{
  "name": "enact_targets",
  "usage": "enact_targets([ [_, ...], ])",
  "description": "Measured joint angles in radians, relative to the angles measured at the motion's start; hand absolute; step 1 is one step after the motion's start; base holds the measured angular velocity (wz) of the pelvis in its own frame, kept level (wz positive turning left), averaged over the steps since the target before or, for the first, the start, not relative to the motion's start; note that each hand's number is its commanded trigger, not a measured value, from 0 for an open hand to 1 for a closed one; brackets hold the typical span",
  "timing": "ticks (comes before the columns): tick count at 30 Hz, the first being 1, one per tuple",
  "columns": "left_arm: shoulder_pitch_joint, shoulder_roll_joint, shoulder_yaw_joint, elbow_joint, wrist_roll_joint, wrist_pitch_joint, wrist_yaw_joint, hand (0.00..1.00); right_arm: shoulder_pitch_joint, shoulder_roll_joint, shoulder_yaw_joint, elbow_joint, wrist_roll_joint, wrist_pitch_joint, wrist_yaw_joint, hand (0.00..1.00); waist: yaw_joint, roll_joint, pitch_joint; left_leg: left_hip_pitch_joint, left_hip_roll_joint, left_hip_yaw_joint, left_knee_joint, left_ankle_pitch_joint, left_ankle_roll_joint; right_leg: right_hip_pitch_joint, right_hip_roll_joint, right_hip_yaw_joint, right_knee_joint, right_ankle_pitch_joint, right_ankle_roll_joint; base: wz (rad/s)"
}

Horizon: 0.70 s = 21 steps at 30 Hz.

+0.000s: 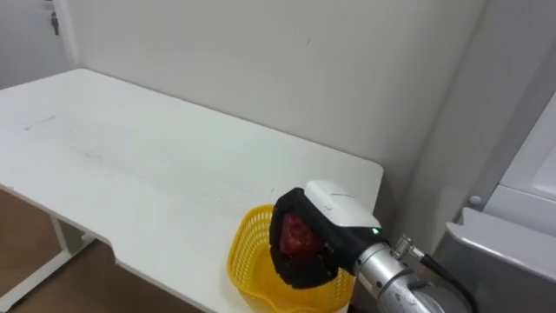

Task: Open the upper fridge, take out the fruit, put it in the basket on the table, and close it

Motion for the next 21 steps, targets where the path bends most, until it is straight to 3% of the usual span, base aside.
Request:
enact_targets([
  [9, -0.005, 0.012, 0.000, 0.003, 0.000, 0.000, -0.006, 0.00, 0.000, 0.000, 0.009, 0.000, 0.000, 0.000, -0.001, 0.98, 0.001, -0.022, 0.0013, -0.016, 0.001, 0.008, 0.000, 0.000, 0.000, -0.019, 0.000, 0.002, 0.001, 0.000, 0.000, -0.02],
  [10, -0.005, 0.012, 0.000, 0.003, 0.000, 0.000, -0.007, 0.00, 0.000, 0.000, 0.009, 0.000, 0.000, 0.000, -0.001, 0.13, 0.001, -0.022, 0.0012, -0.018, 0.001, 0.009, 0.001, 0.000, 0.000, -0.020, -0.001, 0.003, 0.001, 0.000, 0.000, 0.00],
  [11, -0.005, 0.013, 0.000, 0.003, 0.000, 0.001, -0.007, 0.00, 0.000, 0.000, 0.009, 0.000, -0.001, 0.000, -0.001, 0.00, 0.002, -0.023, 0.0009, -0.021, 0.001, 0.010, 0.002, 0.000, 0.000, -0.023, -0.001, 0.003, 0.001, 0.000, 0.000, -0.03],
  [21, -0.006, 0.014, 0.001, 0.004, -0.001, 0.001, -0.007, 0.00, 0.000, -0.001, 0.009, 0.033, -0.009, 0.001, -0.001, 0.00, 0.002, -0.022, 0.0019, -0.022, 0.001, 0.018, 0.001, 0.000, 0.000, -0.029, -0.002, 0.012, 0.001, 0.000, 0.000, -0.02],
])
